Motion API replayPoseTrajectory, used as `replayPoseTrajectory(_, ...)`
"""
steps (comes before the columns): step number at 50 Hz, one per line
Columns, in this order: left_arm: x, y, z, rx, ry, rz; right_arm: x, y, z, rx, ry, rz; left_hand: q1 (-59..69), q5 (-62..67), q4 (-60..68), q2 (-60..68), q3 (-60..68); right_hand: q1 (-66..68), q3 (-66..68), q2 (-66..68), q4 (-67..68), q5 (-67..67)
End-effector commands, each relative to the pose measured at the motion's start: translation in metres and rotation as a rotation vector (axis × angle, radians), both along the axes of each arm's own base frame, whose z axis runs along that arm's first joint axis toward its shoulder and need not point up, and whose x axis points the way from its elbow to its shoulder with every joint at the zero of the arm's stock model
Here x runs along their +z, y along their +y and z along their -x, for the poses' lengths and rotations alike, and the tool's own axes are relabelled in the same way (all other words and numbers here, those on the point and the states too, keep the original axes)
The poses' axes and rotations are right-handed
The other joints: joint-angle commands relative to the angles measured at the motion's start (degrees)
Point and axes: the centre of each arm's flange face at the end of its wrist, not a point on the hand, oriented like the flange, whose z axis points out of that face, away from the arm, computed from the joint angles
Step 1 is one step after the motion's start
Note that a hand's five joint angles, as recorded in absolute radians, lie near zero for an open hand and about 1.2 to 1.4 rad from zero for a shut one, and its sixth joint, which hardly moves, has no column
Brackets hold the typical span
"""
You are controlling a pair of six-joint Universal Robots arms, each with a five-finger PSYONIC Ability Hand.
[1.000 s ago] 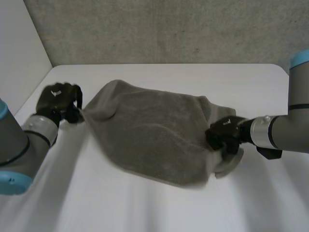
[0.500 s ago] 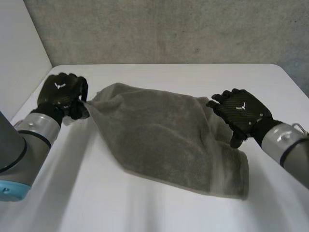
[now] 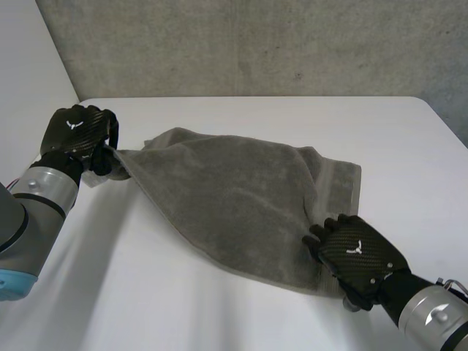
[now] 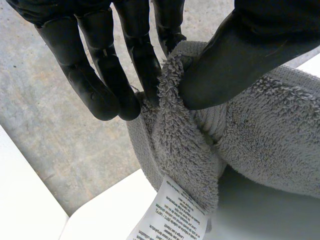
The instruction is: Fold the towel.
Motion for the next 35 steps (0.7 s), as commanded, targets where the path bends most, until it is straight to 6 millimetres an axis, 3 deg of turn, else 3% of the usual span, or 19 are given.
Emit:
replayPoseTrajectory(1,0.001,0.0,0.0,0.001,0.002,0.002,-0.019,0.001,0.001,0.024,0.027,0.076,-2.0,-15.4,-7.5,-6.2,-9.1,-0.1,0.2,0.6,-0.1,-0.1)
replayPoseTrajectory(3,-0.001,0.002,0.0,-0.002,0.0,-0.006,-0.031,-0.004,0.002,0.013,0.033,0.058,-2.0,-15.4,-7.5,-6.2,-9.1,1.9,2.2,2.6,1.9,1.9)
replayPoseTrajectory(11,-0.003,0.003,0.0,-0.002,-0.001,-0.012,-0.046,-0.01,0.002,0.009,0.048,0.009,-2.0,-15.4,-7.5,-6.2,-9.1,15.9,16.1,16.6,15.9,15.9)
replayPoseTrajectory(28,-0.005,0.003,-0.001,-0.005,-0.004,-0.017,-0.059,-0.024,0.001,-0.002,0.064,0.034,-2.0,-15.4,-7.5,-6.2,-9.1,16.7,17.0,17.4,16.7,16.7)
replayPoseTrajectory(35,-0.005,0.003,-0.001,-0.003,-0.004,-0.017,-0.061,-0.029,0.0,-0.001,0.074,0.037,-2.0,-15.4,-7.5,-6.2,-9.1,25.2,25.4,25.8,25.1,25.1)
